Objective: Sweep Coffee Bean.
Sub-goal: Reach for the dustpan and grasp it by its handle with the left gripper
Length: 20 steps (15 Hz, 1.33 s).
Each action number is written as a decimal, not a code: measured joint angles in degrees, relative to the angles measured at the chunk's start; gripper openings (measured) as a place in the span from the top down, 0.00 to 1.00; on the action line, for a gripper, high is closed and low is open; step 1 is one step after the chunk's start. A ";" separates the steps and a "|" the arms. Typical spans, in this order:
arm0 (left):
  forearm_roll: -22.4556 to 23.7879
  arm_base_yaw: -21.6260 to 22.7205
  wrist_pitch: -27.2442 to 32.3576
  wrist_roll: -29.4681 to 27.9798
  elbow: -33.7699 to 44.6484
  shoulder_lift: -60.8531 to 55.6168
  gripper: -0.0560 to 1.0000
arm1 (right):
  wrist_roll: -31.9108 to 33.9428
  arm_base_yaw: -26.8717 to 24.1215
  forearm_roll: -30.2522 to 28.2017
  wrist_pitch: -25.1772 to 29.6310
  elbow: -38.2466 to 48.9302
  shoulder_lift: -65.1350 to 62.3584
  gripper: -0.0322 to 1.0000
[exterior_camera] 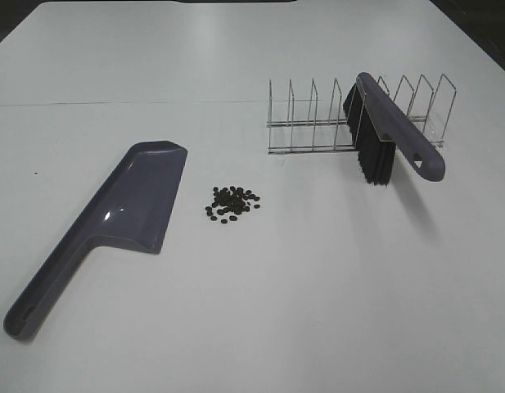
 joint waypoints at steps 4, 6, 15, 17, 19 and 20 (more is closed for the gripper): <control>0.00 0.00 0.00 0.00 0.00 0.00 0.01 | 0.00 0.00 0.00 0.00 0.00 0.00 0.10; 0.00 0.00 0.00 0.00 0.00 0.00 0.01 | 0.00 0.00 0.00 0.00 0.00 0.00 0.10; 0.00 0.00 0.00 0.00 0.00 0.00 0.01 | 0.00 0.00 0.00 0.00 0.00 0.00 0.10; 0.00 0.00 0.00 0.00 0.00 0.00 0.01 | 0.00 0.00 0.00 0.00 0.00 0.00 0.10; 0.00 0.00 0.00 0.00 0.00 0.00 0.01 | 0.00 0.00 0.00 0.00 0.00 0.00 0.10; 0.00 0.00 0.00 0.00 0.00 0.00 0.01 | 0.00 0.00 0.00 0.00 0.00 0.00 0.10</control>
